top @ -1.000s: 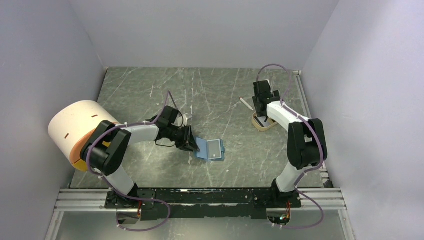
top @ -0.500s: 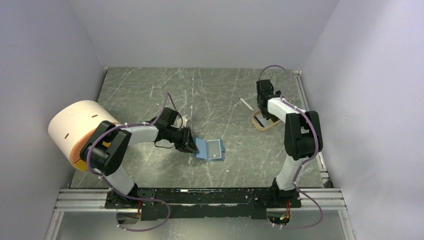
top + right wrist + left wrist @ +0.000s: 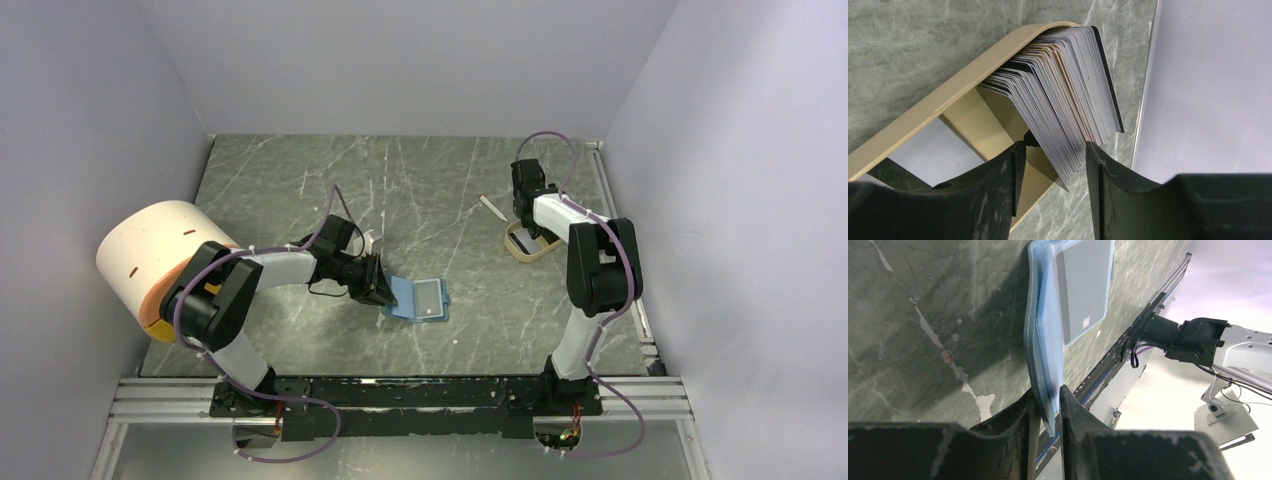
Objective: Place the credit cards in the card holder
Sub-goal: Pick up the credit card from the storage box.
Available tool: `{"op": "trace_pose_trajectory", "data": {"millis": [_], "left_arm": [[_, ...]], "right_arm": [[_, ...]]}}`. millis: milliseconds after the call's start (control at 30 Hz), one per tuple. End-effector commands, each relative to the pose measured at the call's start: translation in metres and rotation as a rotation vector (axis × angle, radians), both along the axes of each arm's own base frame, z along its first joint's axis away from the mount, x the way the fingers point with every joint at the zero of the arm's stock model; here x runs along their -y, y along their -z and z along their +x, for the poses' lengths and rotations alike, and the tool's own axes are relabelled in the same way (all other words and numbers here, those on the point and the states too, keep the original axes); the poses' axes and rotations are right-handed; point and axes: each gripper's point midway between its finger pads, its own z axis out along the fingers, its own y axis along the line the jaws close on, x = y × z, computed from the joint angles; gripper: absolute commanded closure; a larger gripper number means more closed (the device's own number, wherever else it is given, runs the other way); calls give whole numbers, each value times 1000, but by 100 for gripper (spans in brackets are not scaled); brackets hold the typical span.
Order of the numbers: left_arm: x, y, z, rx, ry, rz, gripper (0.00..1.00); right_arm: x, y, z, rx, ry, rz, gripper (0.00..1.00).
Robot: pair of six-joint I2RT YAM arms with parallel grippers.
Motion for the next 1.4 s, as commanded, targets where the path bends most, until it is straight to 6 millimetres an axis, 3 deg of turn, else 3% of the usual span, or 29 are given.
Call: {"op": "trace_pose_trajectory", "data": {"millis": [0,1067,1367], "left_arm": [[2,-7,2,13,4,-31,76],[0,-6,0,9,-3,-29,77],[0,-5,-1,5,-7,-29,77]], "right_arm": [[6,-28,10,75,18,-13,50],[-1,-37,10,100,10,35,67],[-3,-37,6,92,16,53,77]]}}
